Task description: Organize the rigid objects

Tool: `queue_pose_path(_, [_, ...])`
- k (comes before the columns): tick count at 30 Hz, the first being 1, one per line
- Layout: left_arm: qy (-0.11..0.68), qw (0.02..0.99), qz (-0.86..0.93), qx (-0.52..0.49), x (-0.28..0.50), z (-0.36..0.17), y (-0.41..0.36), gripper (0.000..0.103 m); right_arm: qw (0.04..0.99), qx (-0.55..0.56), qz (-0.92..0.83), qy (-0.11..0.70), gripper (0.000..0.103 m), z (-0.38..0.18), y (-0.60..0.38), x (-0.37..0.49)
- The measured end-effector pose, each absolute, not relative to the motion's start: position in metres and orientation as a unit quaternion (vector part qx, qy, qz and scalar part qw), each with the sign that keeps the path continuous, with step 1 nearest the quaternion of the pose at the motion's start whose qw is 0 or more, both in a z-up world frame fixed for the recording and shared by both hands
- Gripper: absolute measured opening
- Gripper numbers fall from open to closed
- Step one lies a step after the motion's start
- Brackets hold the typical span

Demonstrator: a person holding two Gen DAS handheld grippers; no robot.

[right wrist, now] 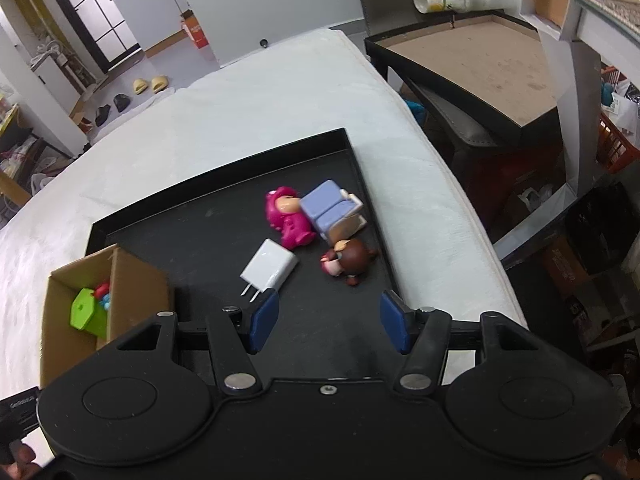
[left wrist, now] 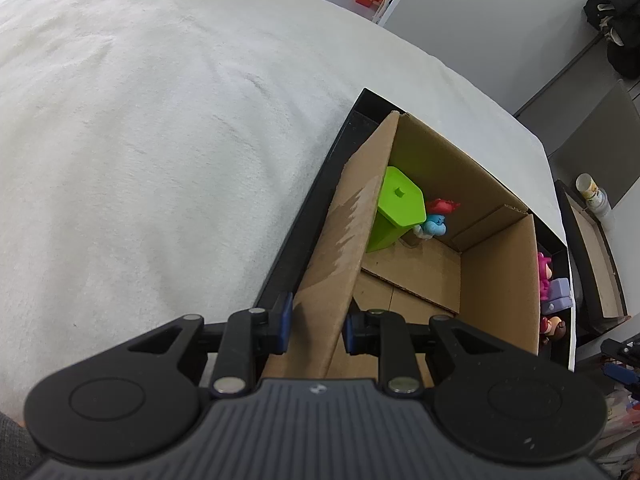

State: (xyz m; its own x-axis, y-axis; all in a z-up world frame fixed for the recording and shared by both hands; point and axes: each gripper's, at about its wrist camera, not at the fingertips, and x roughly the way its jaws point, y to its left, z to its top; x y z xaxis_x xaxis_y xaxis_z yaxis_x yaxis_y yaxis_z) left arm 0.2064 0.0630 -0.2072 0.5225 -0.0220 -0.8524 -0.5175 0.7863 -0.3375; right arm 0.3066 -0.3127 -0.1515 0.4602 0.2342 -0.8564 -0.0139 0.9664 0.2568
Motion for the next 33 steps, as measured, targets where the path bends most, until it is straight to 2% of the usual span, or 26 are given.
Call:
queue_pose_path(12, [0.461, 0.825, 0.156, -0.288, 0.207, -0.209, 0.061, 0.024, 0.835, 0.100, 0.080, 0.536, 0.056, -0.183, -0.307, 0.343])
queue_pose_path(17, [0.459, 0.826, 0.157, -0.286, 0.210, -0.208, 0.061, 0.023, 0.833, 0.069, 0.084, 0.542, 0.060, -0.195, -0.292, 0.355])
queue_pose_path(33, [0.461, 0.827, 0.164, -0.277, 0.215, -0.210, 0.058, 0.024, 0.826, -0.031, 0.104, 0.553, 0.061, -0.228, -0.262, 0.370])
